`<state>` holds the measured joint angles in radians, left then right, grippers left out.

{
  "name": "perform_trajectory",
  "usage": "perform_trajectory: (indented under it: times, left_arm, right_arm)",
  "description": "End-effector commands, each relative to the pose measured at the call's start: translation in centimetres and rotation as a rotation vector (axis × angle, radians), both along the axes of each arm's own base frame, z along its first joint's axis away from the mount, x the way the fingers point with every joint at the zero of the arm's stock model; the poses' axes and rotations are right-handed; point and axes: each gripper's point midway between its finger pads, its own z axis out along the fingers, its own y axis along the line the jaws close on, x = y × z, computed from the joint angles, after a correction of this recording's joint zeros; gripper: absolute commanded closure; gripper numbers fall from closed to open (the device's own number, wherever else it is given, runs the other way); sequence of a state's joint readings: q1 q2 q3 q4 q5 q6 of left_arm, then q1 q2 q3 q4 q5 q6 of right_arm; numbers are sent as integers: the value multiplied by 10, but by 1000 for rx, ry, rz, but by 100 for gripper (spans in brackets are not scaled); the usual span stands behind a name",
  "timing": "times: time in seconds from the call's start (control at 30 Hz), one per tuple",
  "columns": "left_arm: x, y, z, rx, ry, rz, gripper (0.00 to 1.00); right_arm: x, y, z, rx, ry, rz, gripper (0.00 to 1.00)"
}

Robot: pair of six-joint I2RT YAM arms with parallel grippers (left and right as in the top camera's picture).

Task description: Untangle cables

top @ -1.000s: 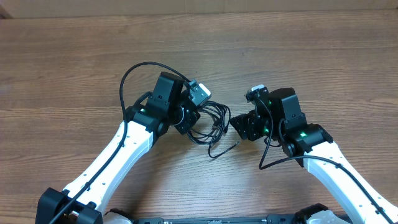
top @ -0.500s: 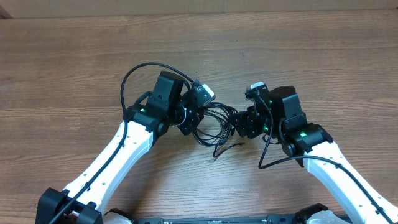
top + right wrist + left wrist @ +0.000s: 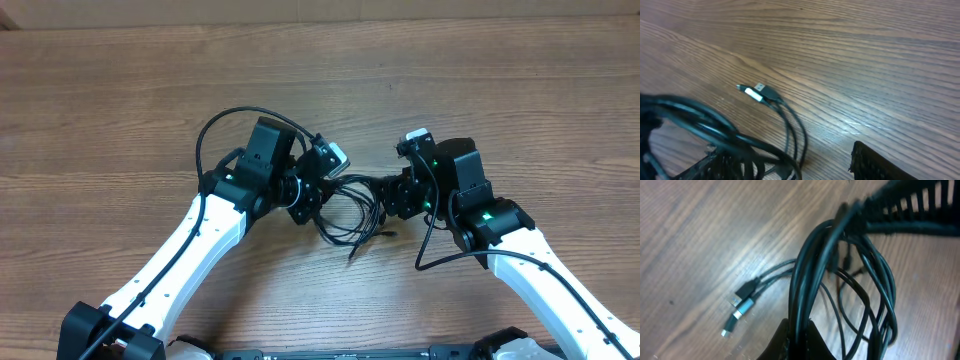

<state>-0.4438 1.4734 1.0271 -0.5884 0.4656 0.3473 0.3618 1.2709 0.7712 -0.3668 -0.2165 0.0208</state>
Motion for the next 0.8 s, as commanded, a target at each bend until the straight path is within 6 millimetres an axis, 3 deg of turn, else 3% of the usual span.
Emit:
perform_trajectory:
  times: [0.0, 0.23, 0.43, 0.6, 0.77]
  left_arm:
    - [-13, -4, 6, -26, 34, -41, 96]
    - [-26, -15, 14, -107, 81, -95, 96]
    - [-25, -23, 22, -160, 64, -121, 96]
    - [-22, -21, 20, -145, 58, -110, 96]
    - [-9, -4, 7, -30, 21, -31, 96]
  right_arm:
    - [15, -11, 11, -46, -57, -63, 31]
    - [18, -16, 10, -68, -66, -86, 31]
    - [17, -16, 10, -67, -65, -86, 31]
    - [17, -16, 10, -68, -65, -86, 31]
    - [15, -17, 7, -74, -51, -85, 31]
